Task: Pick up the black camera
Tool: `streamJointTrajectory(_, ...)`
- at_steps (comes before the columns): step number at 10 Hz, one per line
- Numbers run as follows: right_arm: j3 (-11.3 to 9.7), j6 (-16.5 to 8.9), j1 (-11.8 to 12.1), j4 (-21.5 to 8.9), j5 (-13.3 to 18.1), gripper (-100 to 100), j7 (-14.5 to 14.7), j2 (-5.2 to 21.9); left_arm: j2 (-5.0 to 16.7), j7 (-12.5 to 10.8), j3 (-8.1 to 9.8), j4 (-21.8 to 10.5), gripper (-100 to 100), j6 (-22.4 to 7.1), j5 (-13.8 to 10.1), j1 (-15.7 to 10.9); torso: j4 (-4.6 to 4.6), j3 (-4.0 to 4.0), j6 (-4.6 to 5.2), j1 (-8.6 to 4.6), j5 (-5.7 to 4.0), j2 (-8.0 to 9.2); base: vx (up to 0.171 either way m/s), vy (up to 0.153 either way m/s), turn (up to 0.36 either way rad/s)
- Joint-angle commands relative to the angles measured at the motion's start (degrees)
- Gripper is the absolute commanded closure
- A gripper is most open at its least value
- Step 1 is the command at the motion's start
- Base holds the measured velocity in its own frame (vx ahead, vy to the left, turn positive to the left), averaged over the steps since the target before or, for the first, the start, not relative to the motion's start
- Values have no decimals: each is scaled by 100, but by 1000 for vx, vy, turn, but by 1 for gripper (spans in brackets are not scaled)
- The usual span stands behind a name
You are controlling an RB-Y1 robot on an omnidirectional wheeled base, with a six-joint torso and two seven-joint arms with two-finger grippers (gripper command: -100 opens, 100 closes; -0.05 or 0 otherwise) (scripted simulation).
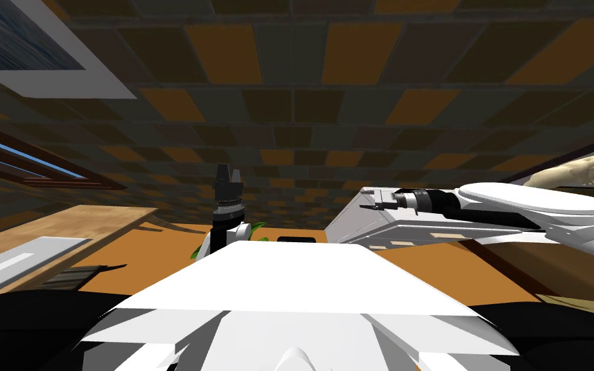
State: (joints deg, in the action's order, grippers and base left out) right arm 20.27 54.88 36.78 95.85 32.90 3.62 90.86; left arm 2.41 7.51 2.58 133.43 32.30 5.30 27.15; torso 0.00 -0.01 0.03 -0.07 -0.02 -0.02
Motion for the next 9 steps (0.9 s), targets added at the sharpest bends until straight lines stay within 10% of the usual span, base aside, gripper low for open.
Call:
streamJointTrajectory(1, 20, 81, 11, -79, 61, -100, 12, 286, 0, 0, 0, 0, 0, 0, 0, 0, 0, 0, 0, 0, 0, 0, 14, -23, 25)
streamJointTrajectory(9, 83, 695, 93, -796, 514, -100, 252, 1587, 0, 0, 0, 0, 0, 0, 0, 0, -1, -1, 1, -9, -4, -2, 18, -36, 19)
